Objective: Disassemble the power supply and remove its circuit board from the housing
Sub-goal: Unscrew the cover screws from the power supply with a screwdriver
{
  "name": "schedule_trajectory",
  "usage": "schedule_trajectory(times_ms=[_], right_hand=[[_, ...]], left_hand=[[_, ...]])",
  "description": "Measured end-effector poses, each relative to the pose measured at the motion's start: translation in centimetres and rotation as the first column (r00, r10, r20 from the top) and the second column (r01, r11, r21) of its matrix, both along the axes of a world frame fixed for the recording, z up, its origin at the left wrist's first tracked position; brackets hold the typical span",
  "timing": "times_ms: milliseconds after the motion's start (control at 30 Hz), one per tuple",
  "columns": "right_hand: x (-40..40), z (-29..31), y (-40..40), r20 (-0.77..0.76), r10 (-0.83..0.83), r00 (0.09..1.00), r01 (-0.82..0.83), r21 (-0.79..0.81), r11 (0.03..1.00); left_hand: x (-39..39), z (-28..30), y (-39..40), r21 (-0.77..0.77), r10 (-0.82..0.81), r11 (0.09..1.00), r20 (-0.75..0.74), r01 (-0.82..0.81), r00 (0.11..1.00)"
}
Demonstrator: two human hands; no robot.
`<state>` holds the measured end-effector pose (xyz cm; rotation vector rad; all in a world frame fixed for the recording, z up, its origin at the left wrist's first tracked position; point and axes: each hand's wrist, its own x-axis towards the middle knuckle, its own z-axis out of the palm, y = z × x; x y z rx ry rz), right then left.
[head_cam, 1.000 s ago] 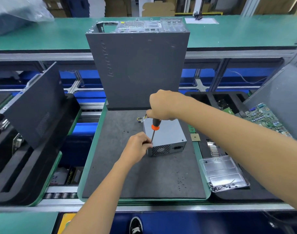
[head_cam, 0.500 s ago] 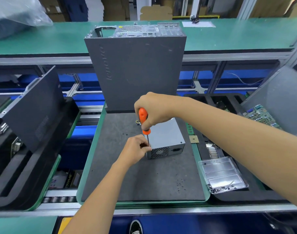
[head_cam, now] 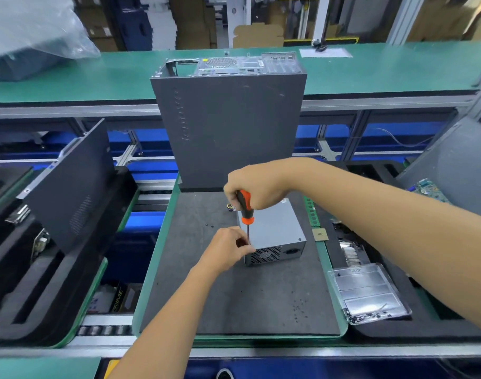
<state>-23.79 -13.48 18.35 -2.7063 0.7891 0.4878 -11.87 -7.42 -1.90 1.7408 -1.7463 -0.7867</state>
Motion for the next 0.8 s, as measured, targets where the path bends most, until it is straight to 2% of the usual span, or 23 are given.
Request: schedule_trajectory(times_ms=[67,133,167,233,300,333,400,467,500,533,600,667,733,767,800], right_hand=[[0.2,-0.4,0.5,-0.043,-0.048,0.998,0.041,-0.134,0.99],[0.4,-1.0,0.7,-0.161,-0.03,0.986,-0.037,-0.398,0.917],[0.4,-1.1,0.6,-0.147,-0.014,0.989,-0.05,-0.423,0.905],[0.1,-1.1,0.3,-0.031,-0.044,0.999,0.035,-0.253,0.967],[-0.3,-0.4,0.2,0.062,-0.025,0.998,0.028,-0.049,0.998],[-0.5,-0.3,0.3,0.068,-0.021,0.997,0.023,-0.022,1.0],[-0.8,-0.7,0.5,0.022,-0.056,0.998,0.059,-0.136,0.989],[-0.7,-1.2,0.7,-0.136,-0.018,0.991,-0.044,-0.44,0.897],[-0.6,-1.4,0.6,-0.163,-0.001,0.987,-0.08,-0.493,0.866],[-0.6,-1.4,0.5,-0.123,0.009,0.992,-0.064,-0.458,0.887],[-0.7,-1.3,0.1,0.037,-0.023,0.999,0.03,-0.185,0.982],[-0.7,-0.7,0.2,0.114,-0.02,0.993,0.019,0.009,1.0],[-0.8,-1.0,0.2,0.137,-0.051,0.989,0.052,-0.003,0.999],[-0.8,-1.0,0.3,0.099,-0.073,0.992,0.082,-0.093,0.992],[-0.7,-1.2,0.3,0.022,-0.059,0.998,0.062,-0.26,0.964]], left_hand=[[0.1,0.1,-0.1,0.011,0.001,1.0,0.002,-0.001,1.0],[0.1,0.1,-0.1,0.012,0.003,1.0,-0.004,-0.003,1.0],[0.1,0.2,-0.2,0.007,0.006,1.0,0.0,-0.006,1.0],[0.1,0.2,-0.3,0.0,0.004,1.0,0.018,-0.004,1.0],[0.2,0.2,-0.3,-0.013,-0.004,1.0,0.029,0.004,1.0],[0.2,0.2,-0.3,-0.015,-0.01,1.0,0.034,0.011,0.999],[0.2,0.2,-0.3,-0.021,-0.019,1.0,0.04,0.019,0.999],[0.1,0.2,-0.3,-0.016,-0.02,1.0,0.03,0.02,0.999],[0.0,0.2,-0.3,-0.01,-0.017,1.0,0.027,0.017,0.999],[0.1,0.3,-0.4,-0.004,-0.015,1.0,0.026,0.015,1.0],[0.1,0.2,-0.4,0.002,-0.021,1.0,0.022,0.021,1.0],[0.1,0.2,-0.4,-0.008,-0.027,1.0,0.023,0.027,0.999],[0.0,0.1,-0.2,-0.018,-0.031,0.999,0.037,0.032,0.999],[-0.1,0.1,-0.1,-0.026,-0.033,0.999,0.044,0.035,0.998],[-0.1,0.0,0.0,-0.032,-0.034,0.999,0.047,0.036,0.998]])
